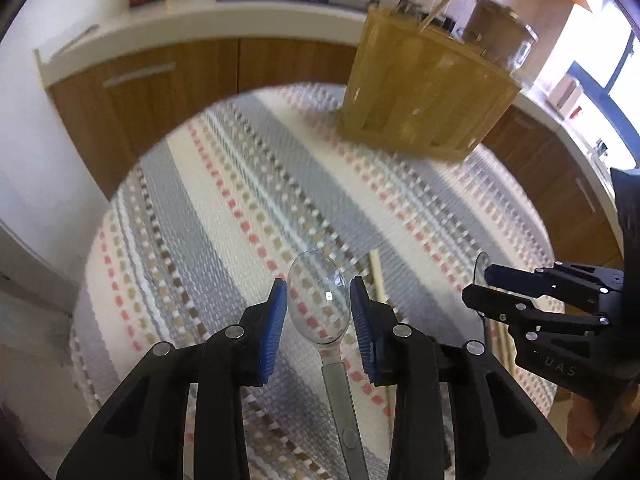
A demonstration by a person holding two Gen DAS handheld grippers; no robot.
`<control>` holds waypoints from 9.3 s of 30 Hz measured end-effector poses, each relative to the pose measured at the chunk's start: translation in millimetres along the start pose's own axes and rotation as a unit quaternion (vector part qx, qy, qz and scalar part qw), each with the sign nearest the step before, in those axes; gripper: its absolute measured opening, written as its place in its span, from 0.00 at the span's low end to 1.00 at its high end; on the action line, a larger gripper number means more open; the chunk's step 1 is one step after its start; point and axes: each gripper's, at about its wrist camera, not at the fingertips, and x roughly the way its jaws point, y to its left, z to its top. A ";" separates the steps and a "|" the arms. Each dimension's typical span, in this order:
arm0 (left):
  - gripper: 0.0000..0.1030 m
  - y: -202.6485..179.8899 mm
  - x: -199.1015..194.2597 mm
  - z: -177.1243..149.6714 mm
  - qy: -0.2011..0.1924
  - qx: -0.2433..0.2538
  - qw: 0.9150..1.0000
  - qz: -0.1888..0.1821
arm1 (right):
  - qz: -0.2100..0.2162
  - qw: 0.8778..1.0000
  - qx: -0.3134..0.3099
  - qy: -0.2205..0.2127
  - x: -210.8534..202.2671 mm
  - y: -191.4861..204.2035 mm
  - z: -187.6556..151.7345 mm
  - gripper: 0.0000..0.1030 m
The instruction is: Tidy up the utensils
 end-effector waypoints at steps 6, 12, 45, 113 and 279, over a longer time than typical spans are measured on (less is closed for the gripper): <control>0.30 -9.0 -32.2 -7.2 -0.074 0.007 0.997 0.001 | -0.005 0.998 -0.021 -0.065 -31.2 4.5 -15.1 0.29; 0.30 -26.7 -63.8 -12.6 -0.163 0.020 0.986 0.026 | -0.002 0.993 -0.019 -0.120 -65.6 0.1 -33.4 0.29; 0.30 -93.1 -103.7 142.7 -0.439 0.018 0.898 -0.025 | -0.087 0.901 0.052 -0.422 -195.9 -91.7 106.2 0.29; 0.50 -2.2 -5.9 -39.0 -0.034 -0.016 0.996 -0.079 | -0.018 0.991 0.117 -0.068 -51.6 -97.6 -41.6 0.39; 0.04 -81.3 -126.8 160.9 -0.501 0.000 0.863 -0.064 | -0.007 0.894 0.033 -0.447 -197.9 -109.3 120.0 0.04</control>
